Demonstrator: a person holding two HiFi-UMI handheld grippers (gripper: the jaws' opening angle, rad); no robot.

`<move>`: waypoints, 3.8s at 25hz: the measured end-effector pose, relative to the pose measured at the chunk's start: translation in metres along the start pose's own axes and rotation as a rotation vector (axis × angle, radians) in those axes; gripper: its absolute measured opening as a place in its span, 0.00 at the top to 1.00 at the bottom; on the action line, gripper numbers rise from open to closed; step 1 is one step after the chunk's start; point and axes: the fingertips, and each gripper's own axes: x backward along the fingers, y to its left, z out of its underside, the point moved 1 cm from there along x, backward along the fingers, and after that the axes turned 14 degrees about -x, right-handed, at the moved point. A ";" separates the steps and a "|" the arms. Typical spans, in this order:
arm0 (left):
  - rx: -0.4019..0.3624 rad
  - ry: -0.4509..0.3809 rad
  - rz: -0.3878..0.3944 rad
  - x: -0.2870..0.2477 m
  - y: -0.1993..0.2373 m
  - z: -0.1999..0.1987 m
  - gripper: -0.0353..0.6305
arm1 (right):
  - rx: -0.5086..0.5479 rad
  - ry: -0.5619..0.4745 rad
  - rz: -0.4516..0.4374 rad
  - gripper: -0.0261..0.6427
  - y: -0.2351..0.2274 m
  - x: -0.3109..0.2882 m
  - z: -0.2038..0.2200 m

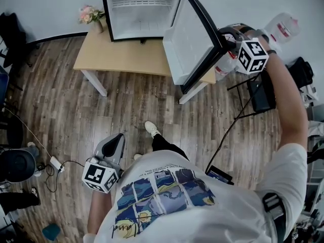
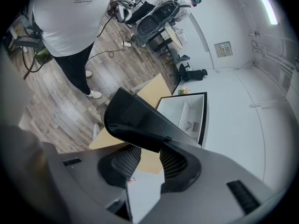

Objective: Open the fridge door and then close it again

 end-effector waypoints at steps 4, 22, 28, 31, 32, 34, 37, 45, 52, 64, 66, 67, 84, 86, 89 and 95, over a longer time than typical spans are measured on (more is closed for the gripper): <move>-0.001 0.001 -0.005 0.003 0.001 0.001 0.94 | -0.002 -0.002 0.000 0.81 0.000 0.000 -0.004; -0.001 -0.006 -0.027 0.013 0.000 0.000 0.94 | -0.007 -0.058 -0.014 0.81 -0.005 0.002 -0.035; 0.010 -0.008 -0.037 0.016 0.003 0.004 0.94 | 0.045 -0.073 -0.012 0.82 -0.011 -0.004 -0.058; 0.017 -0.005 -0.047 0.018 0.004 0.006 0.94 | 0.070 -0.083 -0.008 0.83 -0.015 -0.007 -0.068; 0.019 -0.004 -0.052 0.019 0.004 0.007 0.94 | 0.073 -0.089 -0.007 0.84 -0.016 -0.008 -0.072; 0.022 -0.002 -0.060 0.022 0.006 0.008 0.94 | 0.081 -0.099 -0.003 0.84 -0.018 -0.010 -0.080; 0.028 -0.001 -0.074 0.025 0.008 0.010 0.94 | 0.098 -0.109 0.002 0.85 -0.023 -0.014 -0.091; 0.040 0.000 -0.118 0.035 0.012 0.012 0.94 | 0.136 -0.127 -0.008 0.87 -0.037 -0.026 -0.121; 0.058 0.005 -0.176 0.050 0.019 0.018 0.94 | 0.149 -0.153 -0.015 0.88 -0.048 -0.036 -0.144; 0.074 0.012 -0.240 0.049 0.033 0.015 0.94 | 0.153 -0.206 -0.047 0.89 -0.067 -0.053 -0.173; 0.074 0.014 -0.247 0.047 0.036 0.013 0.94 | 0.156 -0.215 -0.056 0.89 -0.071 -0.055 -0.178; 0.075 0.015 -0.249 0.045 0.039 0.012 0.94 | 0.161 -0.216 -0.060 0.90 -0.072 -0.056 -0.180; 0.074 0.036 -0.309 0.022 0.078 -0.004 0.94 | 0.145 -0.269 -0.189 0.90 -0.100 -0.082 -0.211; 0.073 0.042 -0.319 0.020 0.083 -0.006 0.94 | 0.126 -0.284 -0.215 0.90 -0.104 -0.084 -0.215; 0.074 0.051 -0.333 0.018 0.089 -0.009 0.94 | 0.110 -0.298 -0.252 0.90 -0.110 -0.087 -0.221; 0.071 0.056 -0.349 0.005 0.098 -0.013 0.94 | 0.100 -0.309 -0.303 0.90 -0.116 -0.095 -0.230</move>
